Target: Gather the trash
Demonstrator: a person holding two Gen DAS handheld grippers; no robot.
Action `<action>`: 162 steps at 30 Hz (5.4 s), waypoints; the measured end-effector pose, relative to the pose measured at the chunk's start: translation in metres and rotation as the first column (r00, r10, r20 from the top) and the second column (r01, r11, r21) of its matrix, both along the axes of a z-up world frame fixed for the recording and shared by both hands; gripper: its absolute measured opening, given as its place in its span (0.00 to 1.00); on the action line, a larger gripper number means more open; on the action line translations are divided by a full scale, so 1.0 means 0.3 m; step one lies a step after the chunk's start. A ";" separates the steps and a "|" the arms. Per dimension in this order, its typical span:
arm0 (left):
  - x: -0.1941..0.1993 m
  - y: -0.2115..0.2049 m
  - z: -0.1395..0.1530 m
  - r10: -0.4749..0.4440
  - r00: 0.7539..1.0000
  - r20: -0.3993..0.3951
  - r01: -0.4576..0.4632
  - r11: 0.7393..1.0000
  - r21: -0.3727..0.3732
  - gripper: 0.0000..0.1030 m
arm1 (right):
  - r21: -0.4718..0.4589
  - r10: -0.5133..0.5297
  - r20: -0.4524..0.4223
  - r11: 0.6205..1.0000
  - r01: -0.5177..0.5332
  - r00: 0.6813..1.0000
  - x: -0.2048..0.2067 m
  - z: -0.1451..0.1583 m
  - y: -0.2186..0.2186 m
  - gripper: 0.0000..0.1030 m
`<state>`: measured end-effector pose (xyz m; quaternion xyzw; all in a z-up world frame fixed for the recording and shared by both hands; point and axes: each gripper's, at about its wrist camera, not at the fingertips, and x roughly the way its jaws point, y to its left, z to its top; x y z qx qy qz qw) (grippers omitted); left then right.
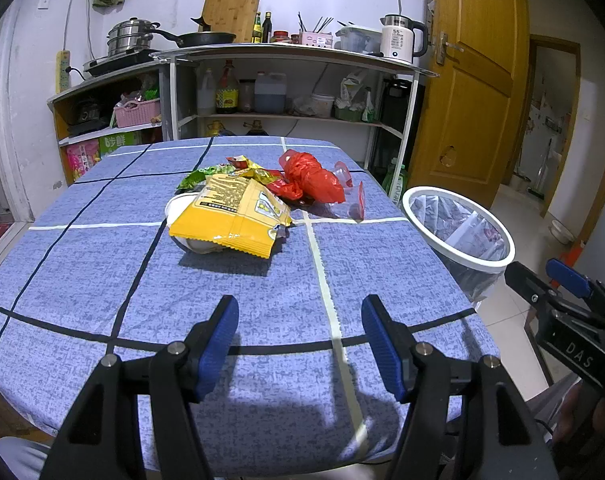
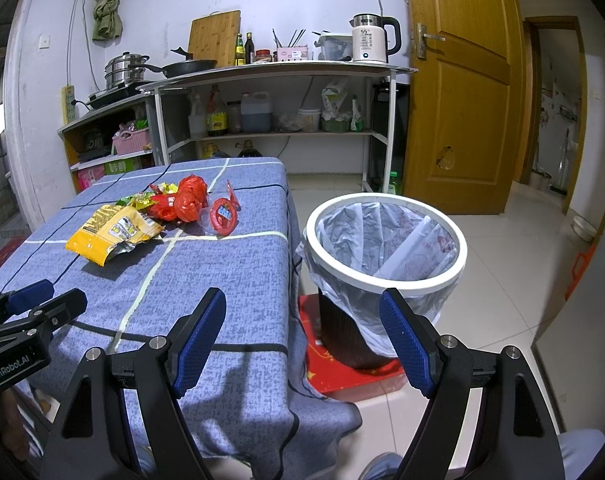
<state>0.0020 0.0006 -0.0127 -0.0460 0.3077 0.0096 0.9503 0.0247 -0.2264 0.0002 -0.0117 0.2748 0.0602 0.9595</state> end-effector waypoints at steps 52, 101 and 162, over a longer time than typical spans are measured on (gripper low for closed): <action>0.364 0.256 0.003 -0.012 0.989 -0.144 -0.007 0.991 -0.130 0.74 | -0.031 0.453 -0.255 0.879 -0.475 0.854 0.649 -0.069 0.331 0.77; 0.193 0.196 0.142 -0.085 0.996 0.021 0.088 0.979 -0.186 0.05 | 0.103 0.523 -0.282 0.850 -0.517 0.804 0.526 -0.038 0.215 0.43; 0.614 -0.324 0.122 -0.362 0.932 -0.008 0.358 0.923 -0.142 0.36 | 0.130 0.074 -0.170 0.990 -0.052 0.983 0.591 0.021 -0.342 0.56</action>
